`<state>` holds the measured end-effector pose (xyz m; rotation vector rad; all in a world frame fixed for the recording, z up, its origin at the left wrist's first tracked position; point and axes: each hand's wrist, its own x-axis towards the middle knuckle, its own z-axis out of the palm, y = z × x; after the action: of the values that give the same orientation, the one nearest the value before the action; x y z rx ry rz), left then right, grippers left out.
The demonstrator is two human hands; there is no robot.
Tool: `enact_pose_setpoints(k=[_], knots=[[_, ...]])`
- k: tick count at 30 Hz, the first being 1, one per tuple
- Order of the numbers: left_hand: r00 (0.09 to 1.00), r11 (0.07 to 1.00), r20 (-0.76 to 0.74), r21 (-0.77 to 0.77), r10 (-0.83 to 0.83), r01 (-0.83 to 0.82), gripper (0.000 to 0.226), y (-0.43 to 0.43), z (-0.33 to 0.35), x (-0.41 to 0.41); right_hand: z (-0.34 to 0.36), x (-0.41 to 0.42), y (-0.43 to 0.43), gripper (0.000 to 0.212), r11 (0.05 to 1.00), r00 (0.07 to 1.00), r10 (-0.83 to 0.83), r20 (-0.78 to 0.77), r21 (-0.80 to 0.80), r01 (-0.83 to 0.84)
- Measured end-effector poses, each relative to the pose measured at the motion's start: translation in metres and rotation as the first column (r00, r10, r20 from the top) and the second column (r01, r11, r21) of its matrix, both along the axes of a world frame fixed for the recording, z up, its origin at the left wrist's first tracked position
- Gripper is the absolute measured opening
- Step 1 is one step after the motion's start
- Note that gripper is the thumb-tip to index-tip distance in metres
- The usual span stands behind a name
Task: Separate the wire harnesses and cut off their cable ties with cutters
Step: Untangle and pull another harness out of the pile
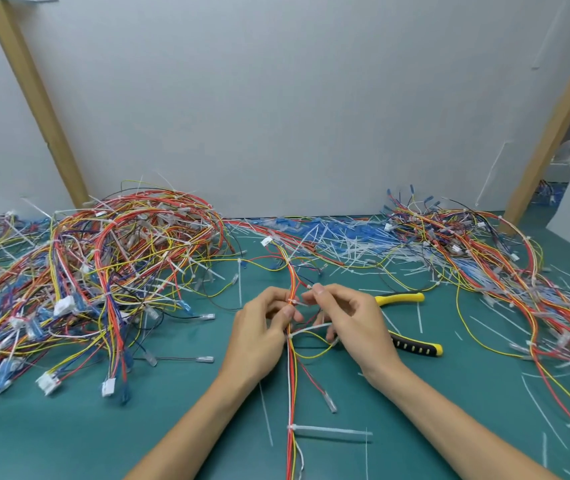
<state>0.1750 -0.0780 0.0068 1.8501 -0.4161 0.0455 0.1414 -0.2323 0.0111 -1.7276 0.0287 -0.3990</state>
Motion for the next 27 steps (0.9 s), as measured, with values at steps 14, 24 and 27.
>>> enact_pose_setpoints(k=[14, 24, 27], knots=[[0.990, 0.996, 0.122, 0.039, 0.069, -0.075, 0.014, -0.0036, -0.0029, -0.0028, 0.0006, -0.0040, 0.0044, 0.015, 0.934, 0.999, 0.024, -0.036, -0.357, -0.035], [0.981, 0.990, 0.186, 0.122, 0.048, -0.072, 0.024, -0.0040, -0.0027, -0.0034, -0.0023, -0.0072, 0.0054, 0.027, 0.832, 0.992, 0.040, 0.116, -0.555, 0.031], [0.982, 0.987, 0.187, 0.152, 0.022, -0.051, 0.024, -0.0033, -0.0013, -0.0057, -0.0005, -0.0090, 0.0077, 0.028, 0.822, 0.993, 0.033, 0.116, -0.568, 0.039]])
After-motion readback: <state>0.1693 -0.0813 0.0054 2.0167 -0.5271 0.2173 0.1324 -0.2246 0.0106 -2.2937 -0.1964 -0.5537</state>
